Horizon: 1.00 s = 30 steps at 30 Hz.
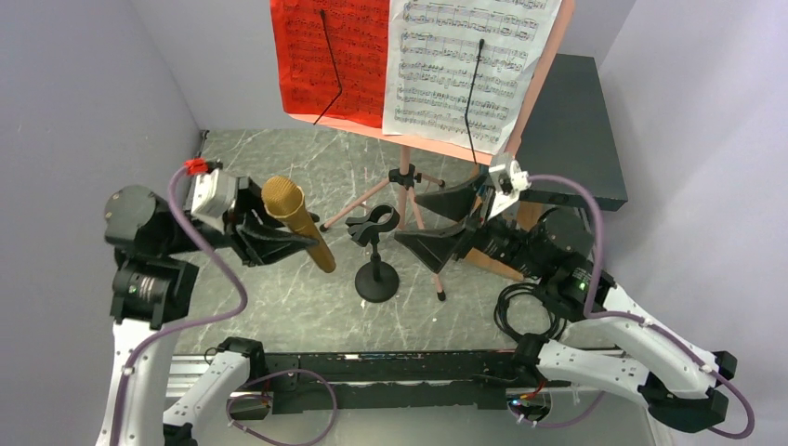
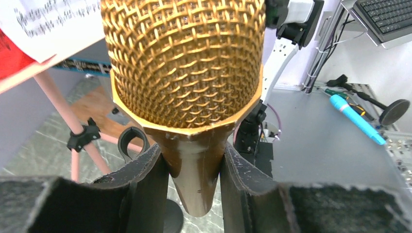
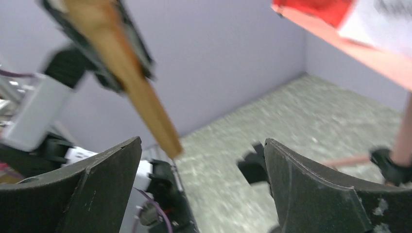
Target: Set up the instrument practice props
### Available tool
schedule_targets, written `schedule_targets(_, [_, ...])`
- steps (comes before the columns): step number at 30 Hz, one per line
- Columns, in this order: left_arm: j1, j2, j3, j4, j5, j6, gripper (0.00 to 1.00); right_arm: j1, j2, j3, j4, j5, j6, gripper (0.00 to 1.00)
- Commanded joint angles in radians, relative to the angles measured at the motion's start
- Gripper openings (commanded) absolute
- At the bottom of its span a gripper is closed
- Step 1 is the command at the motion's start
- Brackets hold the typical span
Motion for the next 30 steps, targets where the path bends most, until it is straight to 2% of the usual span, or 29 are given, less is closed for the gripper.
schedule_targets(1, [0.000,0.035,-0.048,0.160,0.053,-0.097,0.00,-0.001,0.126,0.162,0.072,-0.196,0.095,1.00])
schedule_targets(3, [0.000,0.047,-0.058,0.164,0.053,-0.103,0.00,-0.001,0.210,0.239,0.079,-0.246,0.105,1.00])
schedule_targets(6, [-0.001,0.063,-0.057,0.127,0.050,-0.096,0.00,0.001,0.304,0.312,0.107,-0.244,0.115,1.00])
schedule_targets(10, [-0.001,0.087,-0.051,0.065,0.050,-0.076,0.00,0.013,0.395,0.374,0.176,-0.262,0.151,0.99])
schedule_targets(16, [-0.007,0.110,-0.066,0.054,0.074,-0.090,0.00,0.077,0.477,0.449,0.186,-0.237,0.131,0.93])
schedule_targets(19, [-0.012,0.109,-0.077,0.061,0.083,-0.099,0.00,0.095,0.490,0.446,0.214,-0.209,0.126,0.86])
schedule_targets(22, [-0.015,0.112,-0.080,0.061,0.087,-0.108,0.00,0.102,0.504,0.449,0.245,-0.186,0.124,0.75])
schedule_targets(24, [-0.017,0.114,-0.078,0.053,0.094,-0.109,0.00,0.105,0.517,0.460,0.257,-0.178,0.123,0.72])
schedule_targets(27, [-0.021,0.109,-0.078,0.048,0.096,-0.106,0.00,0.108,0.549,0.486,0.255,-0.171,0.112,0.59])
schedule_targets(30, [-0.027,0.110,-0.075,0.040,0.113,-0.100,0.00,0.115,0.577,0.503,0.253,-0.145,0.092,0.57])
